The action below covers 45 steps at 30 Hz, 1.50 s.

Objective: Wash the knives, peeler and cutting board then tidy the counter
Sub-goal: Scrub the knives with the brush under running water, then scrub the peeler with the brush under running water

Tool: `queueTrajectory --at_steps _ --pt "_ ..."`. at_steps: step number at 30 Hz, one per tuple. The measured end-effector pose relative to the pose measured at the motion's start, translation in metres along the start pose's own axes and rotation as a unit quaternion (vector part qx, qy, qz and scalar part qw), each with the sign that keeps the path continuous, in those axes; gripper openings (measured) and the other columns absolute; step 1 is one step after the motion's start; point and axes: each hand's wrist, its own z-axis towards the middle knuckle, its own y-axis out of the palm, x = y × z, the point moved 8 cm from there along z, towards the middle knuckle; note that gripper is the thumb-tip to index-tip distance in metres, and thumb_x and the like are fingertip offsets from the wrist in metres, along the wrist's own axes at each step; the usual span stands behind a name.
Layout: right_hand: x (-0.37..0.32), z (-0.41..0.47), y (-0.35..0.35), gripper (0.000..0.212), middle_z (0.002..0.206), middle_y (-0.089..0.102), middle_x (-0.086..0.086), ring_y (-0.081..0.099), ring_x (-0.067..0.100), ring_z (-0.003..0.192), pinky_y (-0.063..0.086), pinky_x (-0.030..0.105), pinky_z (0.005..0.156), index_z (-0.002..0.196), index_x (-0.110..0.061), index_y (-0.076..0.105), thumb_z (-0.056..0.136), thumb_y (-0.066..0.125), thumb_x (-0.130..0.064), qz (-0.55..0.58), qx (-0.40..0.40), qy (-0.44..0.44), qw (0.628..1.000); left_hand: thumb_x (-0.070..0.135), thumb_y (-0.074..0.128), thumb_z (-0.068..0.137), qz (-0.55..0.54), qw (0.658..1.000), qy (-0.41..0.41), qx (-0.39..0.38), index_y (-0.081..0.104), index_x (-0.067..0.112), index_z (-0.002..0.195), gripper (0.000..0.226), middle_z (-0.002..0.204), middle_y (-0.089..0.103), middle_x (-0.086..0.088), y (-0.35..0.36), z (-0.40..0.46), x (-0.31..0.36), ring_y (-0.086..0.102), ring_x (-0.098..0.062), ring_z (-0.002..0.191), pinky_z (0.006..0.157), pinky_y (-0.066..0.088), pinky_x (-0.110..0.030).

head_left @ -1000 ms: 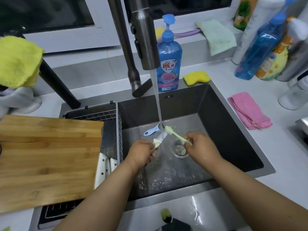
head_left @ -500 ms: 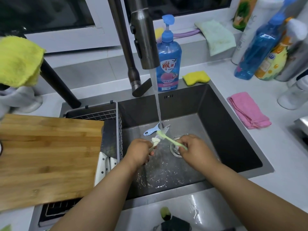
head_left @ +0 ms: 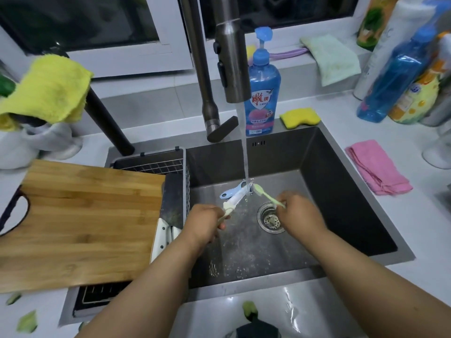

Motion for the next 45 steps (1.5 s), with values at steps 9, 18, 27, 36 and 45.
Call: queueTrajectory --at_steps 9,18,27,36,45 --pt "-0.037 -0.006 0.017 0.013 0.106 0.059 0.011 0.059 0.032 0.096 0.041 0.03 0.071 0.099 -0.016 0.063 0.089 0.056 -0.021 -0.005 -0.019 -0.028 0.999 0.019 0.057 0.088 0.206 0.958 0.14 0.144 0.066 0.021 0.086 0.01 0.079 0.066 0.001 -0.053 -0.011 0.017 0.061 -0.022 0.076 0.062 0.044 -0.029" --pt "-0.059 -0.005 0.031 0.013 0.107 0.06 0.009 0.06 0.029 0.092 0.041 0.029 0.07 0.099 -0.02 0.065 0.089 0.058 -0.023 0.017 -0.039 -0.039 0.998 0.009 0.067 0.084 0.112 0.948 0.081 0.288 0.061 0.011 0.095 0.013 0.084 0.063 -0.003 -0.143 -0.02 -0.017 0.058 -0.017 0.069 0.049 0.034 -0.021" --pt "-0.058 -0.004 0.04 0.007 0.1 0.059 0.007 0.059 0.027 0.085 0.039 0.029 0.065 0.089 -0.02 0.064 0.088 0.058 -0.021 0.021 -0.049 -0.034 0.998 0.009 0.052 0.093 0.14 0.95 -0.023 0.278 0.051 0.002 0.131 0.038 0.124 0.06 -0.018 -0.164 0.006 -0.054 0.058 -0.034 0.107 0.083 0.046 -0.034" --pt "-0.038 -0.001 0.035 0.013 0.098 0.062 0.009 0.061 0.032 0.087 0.045 0.031 0.072 0.077 -0.03 0.054 0.085 0.06 -0.022 0.024 -0.044 -0.01 0.999 0.007 0.055 0.089 0.161 0.909 0.165 0.347 0.062 0.011 0.109 0.021 0.115 0.054 -0.006 -0.128 -0.002 0.025 0.054 -0.014 0.083 0.075 0.044 -0.026" --pt "-0.001 0.032 0.042 0.01 0.106 0.058 0.012 0.059 0.033 0.095 0.044 0.03 0.072 0.091 -0.014 0.058 0.088 0.056 -0.024 0.002 -0.064 0.037 0.997 0.008 0.052 0.085 0.277 0.929 0.194 0.153 0.062 0.01 0.1 0.017 0.109 0.053 -0.012 0.007 0.064 0.05 0.054 -0.025 0.089 0.075 0.04 -0.027"
